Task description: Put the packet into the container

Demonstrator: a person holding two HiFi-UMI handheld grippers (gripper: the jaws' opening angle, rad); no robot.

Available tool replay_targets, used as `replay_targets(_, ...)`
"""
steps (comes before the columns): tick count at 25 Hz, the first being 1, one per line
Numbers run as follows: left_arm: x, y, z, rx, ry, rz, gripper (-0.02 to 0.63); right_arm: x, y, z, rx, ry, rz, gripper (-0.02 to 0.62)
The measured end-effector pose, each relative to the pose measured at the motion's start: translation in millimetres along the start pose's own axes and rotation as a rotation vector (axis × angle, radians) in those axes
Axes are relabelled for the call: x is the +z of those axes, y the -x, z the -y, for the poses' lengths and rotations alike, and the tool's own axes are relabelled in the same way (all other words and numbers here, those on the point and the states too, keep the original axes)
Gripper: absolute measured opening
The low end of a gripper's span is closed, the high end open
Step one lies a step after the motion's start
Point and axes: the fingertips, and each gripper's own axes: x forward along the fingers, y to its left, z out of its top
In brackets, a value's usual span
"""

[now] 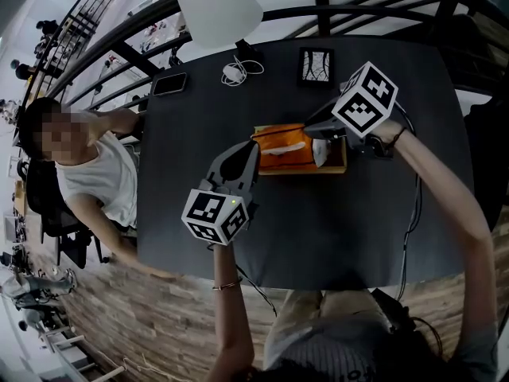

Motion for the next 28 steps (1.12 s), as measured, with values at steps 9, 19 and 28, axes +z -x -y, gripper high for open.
replay_targets(9,-7.7,-11.1,-1.9,-0.018,0.011,-0.027,0.008,-3.6,-11.6,15.2,-0.029,-0.026,-0.016,0.041)
replay_targets(19,-19.8,-24.5,3.5,-0.055,0.013,-0.053,0.008,-15.7,-19.4,34.8,-0.187,0.038,-0.092,0.043)
replay_targets(28,-22.1,-30.5,14.1,-0.082,0.011,-0.061,0.008,-24.7,-19.8,39.3,-0.335,0.112,-0.133,0.043)
